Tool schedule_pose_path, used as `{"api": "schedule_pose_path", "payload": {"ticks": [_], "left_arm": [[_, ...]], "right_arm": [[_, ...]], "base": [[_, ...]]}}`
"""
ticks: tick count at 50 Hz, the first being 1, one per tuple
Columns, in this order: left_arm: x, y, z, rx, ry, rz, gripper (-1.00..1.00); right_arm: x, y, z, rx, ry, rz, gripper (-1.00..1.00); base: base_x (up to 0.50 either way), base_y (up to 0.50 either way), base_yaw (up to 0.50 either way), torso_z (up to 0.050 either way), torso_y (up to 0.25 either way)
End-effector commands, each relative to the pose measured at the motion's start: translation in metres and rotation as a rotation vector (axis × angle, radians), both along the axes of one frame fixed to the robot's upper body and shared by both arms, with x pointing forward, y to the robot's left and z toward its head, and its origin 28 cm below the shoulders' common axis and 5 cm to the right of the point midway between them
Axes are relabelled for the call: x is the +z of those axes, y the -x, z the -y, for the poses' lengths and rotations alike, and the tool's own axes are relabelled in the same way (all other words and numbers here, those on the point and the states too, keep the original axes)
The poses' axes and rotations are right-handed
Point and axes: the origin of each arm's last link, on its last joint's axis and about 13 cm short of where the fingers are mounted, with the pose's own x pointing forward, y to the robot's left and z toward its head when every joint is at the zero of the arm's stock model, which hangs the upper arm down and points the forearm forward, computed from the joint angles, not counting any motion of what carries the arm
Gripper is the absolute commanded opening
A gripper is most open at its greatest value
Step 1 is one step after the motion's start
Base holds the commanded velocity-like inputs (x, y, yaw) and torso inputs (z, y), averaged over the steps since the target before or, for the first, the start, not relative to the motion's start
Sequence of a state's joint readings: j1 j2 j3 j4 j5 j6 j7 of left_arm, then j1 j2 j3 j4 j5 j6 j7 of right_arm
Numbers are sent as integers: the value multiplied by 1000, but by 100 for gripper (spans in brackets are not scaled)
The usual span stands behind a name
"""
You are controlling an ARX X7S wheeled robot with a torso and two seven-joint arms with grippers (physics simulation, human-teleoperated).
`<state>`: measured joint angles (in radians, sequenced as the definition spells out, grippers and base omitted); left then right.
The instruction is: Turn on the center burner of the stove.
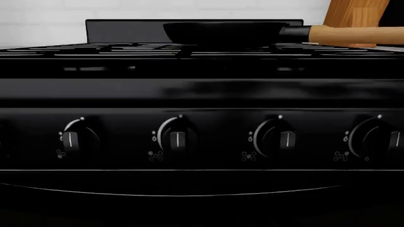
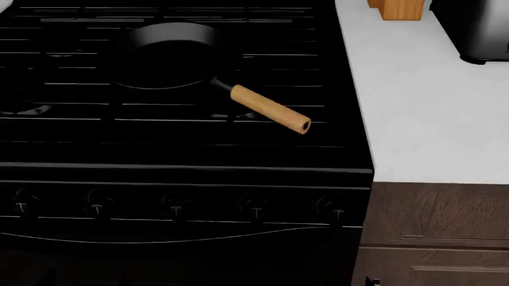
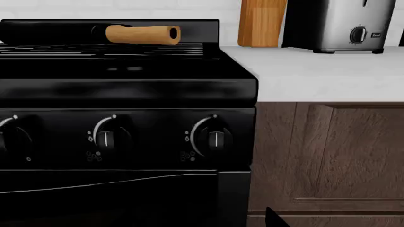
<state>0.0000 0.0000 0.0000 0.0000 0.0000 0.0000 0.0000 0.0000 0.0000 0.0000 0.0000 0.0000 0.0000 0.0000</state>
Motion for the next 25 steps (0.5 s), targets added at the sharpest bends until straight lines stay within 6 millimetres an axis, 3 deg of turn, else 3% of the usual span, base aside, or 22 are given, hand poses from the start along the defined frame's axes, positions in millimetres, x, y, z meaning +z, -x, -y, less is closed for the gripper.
{"api": "schedule_pose_path", "payload": {"ticks": [1, 25], "left_arm": [[0, 0, -2, 11, 0, 0, 100], [1, 0, 1, -9, -5, 12, 100]], "right_arm": [[0, 0, 0, 0, 0, 0, 100], [1, 1, -2, 20, 5, 15, 100]], "base": [[0, 0, 0, 0, 0], [0, 0, 0, 0, 0]]}}
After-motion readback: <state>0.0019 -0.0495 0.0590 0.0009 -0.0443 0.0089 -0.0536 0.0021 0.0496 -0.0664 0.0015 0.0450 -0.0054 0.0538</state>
